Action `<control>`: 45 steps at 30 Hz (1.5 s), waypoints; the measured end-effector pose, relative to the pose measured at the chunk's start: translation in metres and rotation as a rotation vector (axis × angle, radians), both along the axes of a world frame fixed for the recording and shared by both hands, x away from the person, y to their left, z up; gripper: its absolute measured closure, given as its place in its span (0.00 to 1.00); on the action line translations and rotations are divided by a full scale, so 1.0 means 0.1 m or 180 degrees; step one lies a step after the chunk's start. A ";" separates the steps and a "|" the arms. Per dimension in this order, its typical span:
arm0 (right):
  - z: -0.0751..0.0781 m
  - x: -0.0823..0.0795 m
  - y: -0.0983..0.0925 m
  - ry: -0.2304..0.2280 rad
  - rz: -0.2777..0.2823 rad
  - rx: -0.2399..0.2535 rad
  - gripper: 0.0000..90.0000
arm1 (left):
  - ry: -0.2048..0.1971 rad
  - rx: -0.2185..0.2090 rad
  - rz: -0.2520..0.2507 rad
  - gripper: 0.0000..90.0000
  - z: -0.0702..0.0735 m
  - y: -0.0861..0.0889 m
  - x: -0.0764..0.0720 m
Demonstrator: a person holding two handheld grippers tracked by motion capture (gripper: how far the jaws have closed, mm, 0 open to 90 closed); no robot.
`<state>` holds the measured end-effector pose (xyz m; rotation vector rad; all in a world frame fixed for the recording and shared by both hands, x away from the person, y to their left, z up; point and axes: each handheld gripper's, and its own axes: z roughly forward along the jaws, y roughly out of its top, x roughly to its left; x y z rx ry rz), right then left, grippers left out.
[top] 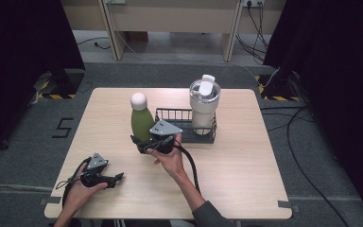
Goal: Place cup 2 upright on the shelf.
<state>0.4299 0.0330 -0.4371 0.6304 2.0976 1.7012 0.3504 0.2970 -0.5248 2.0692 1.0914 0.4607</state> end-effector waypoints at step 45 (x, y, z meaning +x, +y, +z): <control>0.44 0.31 -0.41 -0.0126 -0.0675 0.0065 0.23 | 0.0000 -0.0001 0.0000 0.14 0.00 0.00 0.00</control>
